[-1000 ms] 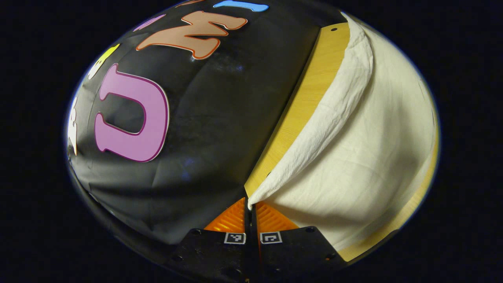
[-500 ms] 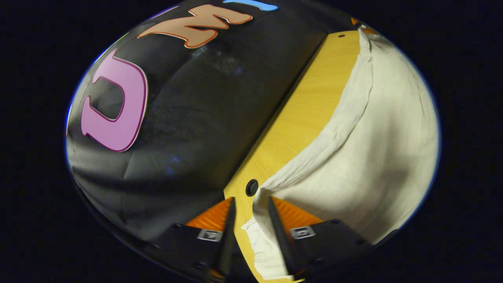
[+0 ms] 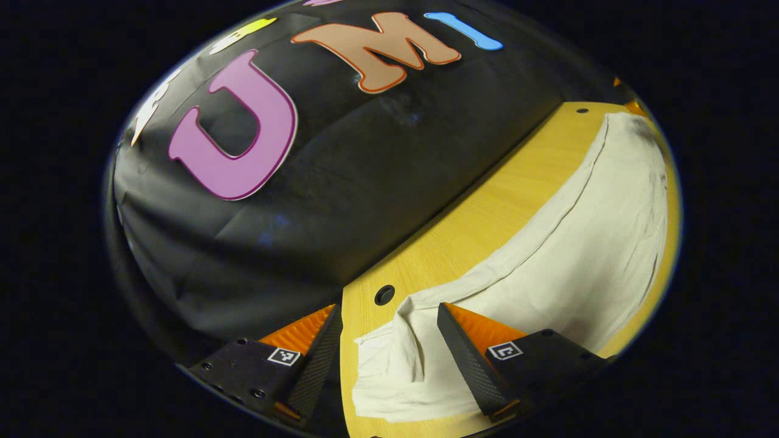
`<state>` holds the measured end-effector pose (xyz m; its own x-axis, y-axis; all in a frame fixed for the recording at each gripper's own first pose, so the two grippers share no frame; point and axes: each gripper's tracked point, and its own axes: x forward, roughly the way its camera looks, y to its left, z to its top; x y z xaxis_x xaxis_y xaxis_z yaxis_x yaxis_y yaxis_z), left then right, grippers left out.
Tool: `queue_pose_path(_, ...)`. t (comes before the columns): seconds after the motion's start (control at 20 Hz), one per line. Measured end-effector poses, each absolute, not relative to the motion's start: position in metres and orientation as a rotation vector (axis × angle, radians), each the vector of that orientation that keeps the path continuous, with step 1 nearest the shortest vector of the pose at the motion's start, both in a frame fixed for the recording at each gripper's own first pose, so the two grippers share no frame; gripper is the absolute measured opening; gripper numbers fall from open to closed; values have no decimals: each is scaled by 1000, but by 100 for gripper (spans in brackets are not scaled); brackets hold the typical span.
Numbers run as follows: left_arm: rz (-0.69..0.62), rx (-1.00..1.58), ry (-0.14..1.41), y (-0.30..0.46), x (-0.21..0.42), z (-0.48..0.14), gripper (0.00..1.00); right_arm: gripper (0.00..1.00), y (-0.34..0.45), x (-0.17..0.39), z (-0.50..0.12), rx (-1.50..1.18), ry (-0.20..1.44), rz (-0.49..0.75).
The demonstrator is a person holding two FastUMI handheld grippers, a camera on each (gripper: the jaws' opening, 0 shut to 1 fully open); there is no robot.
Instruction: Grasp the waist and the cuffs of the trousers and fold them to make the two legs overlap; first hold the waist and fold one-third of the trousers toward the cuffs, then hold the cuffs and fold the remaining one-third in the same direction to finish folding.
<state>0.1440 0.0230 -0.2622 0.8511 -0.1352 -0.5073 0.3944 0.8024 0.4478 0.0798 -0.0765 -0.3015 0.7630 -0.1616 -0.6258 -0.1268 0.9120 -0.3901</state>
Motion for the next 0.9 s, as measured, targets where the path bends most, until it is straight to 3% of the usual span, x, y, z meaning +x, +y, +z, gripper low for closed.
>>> queue_pose_path(0.45,-217,341,490,-13,90,-220,95,98,-138,49,-320,-94,788,-109)
queue_pose_path(0.9,-185,271,481,-36,56,-197,95,99,-166,29,-380,185,943,-233)
